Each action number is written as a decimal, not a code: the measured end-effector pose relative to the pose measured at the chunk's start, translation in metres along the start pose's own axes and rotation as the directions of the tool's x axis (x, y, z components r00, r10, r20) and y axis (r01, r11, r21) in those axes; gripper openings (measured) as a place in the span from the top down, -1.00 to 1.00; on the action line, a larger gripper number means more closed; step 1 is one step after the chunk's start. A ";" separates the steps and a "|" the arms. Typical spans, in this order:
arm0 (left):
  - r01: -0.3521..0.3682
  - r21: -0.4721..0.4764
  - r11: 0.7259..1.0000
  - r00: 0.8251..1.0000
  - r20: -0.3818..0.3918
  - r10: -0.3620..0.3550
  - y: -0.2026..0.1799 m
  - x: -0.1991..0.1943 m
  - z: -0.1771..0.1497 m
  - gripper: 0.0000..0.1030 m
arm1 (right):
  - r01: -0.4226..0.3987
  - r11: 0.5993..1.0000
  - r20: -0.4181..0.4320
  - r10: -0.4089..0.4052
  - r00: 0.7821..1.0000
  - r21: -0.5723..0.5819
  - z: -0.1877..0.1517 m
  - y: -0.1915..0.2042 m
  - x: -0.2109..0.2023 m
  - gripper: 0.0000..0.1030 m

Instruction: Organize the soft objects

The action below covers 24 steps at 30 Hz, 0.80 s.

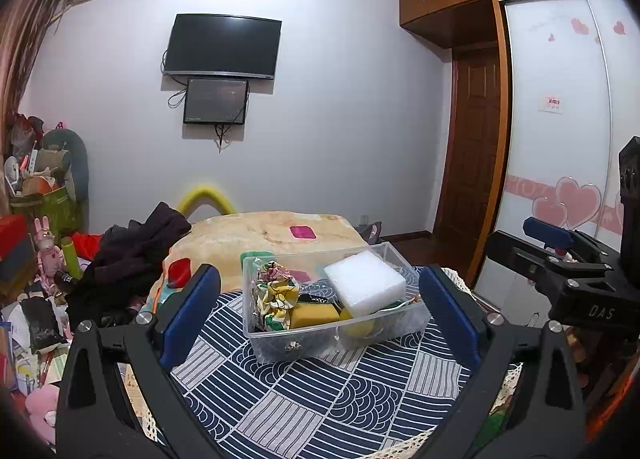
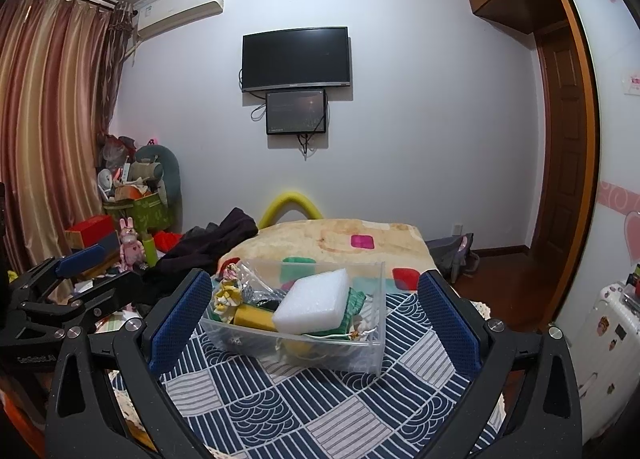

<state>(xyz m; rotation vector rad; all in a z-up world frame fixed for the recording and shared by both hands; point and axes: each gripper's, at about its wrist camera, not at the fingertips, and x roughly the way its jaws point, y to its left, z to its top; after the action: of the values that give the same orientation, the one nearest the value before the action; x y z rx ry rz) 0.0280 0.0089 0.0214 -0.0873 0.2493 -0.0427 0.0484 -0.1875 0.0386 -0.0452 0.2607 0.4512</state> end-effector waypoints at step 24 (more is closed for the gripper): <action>-0.002 -0.005 1.000 1.000 0.007 0.002 -0.001 -0.001 0.001 -0.96 | -0.010 1.000 -0.008 0.010 1.000 0.000 0.000 0.003 0.001 -1.00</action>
<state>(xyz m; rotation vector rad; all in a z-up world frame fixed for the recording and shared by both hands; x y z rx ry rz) 0.0273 0.0077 0.0231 -0.0919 0.2422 -0.0398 0.0477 -0.1844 0.0387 -0.0459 0.2684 0.4606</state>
